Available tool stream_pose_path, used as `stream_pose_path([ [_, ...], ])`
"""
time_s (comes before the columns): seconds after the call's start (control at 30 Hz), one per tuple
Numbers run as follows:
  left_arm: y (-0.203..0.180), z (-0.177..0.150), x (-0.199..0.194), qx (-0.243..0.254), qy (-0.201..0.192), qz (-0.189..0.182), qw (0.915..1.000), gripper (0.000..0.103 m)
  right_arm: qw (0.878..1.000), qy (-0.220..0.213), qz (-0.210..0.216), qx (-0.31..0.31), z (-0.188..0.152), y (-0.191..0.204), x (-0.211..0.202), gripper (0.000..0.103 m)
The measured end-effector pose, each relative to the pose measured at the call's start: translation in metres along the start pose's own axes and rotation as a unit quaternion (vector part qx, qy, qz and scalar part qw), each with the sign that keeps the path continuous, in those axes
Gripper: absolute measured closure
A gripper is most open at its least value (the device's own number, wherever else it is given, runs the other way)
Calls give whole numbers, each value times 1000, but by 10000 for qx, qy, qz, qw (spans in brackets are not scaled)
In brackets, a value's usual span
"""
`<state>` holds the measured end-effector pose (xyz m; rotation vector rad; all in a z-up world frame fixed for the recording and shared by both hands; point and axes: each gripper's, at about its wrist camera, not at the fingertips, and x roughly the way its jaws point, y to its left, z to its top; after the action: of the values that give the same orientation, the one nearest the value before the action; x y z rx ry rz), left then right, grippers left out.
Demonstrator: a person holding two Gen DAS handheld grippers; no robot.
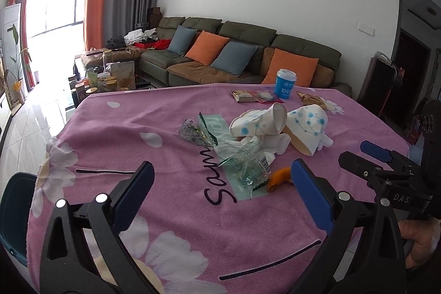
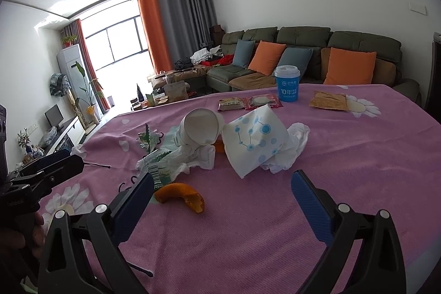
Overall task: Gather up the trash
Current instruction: 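Move both tools back over the table toward the cups and wrappers, then grasp the clear plastic wrapper with the left tool while the right tool grasps the orange peel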
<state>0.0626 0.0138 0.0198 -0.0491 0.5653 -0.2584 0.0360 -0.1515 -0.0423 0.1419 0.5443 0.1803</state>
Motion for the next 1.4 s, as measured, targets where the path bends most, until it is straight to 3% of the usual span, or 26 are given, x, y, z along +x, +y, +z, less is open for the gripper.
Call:
stream_pose_path([
  [0.4, -8, 1, 15, 90, 126, -47, 9999, 6, 9999, 121, -70, -5, -3, -4, 2, 7],
  [0.9, -24, 6, 84, -76, 702, -324, 9970, 6, 9974, 606, 209, -315, -14, -2, 24, 7],
  [1.07, -23, 6, 100, -157, 892, -350, 9953, 23, 9963, 720, 353, -306, -12, 1, 33, 7],
  [1.2, -24, 4, 107, -191, 999, -396, 9940, 24, 9946, 815, 527, -359, -10, 6, 42, 7],
  [1.27, -23, 2, 109, -224, 1026, -412, 9936, 32, 9935, 856, 638, -403, -8, 9, 46, 8],
  [1.3, -23, 2, 110, -239, 1052, -431, 9932, 33, 9929, 867, 693, -430, -7, 11, 48, 10],
  [1.37, -21, 0, 114, -293, 1152, -517, 9916, 48, 9915, 955, 736, -487, -6, 15, 54, 16],
  [1.4, -20, -1, 117, -344, 1230, -543, 9903, 48, 9903, 1022, 794, -500, -5, 16, 57, 24],
])
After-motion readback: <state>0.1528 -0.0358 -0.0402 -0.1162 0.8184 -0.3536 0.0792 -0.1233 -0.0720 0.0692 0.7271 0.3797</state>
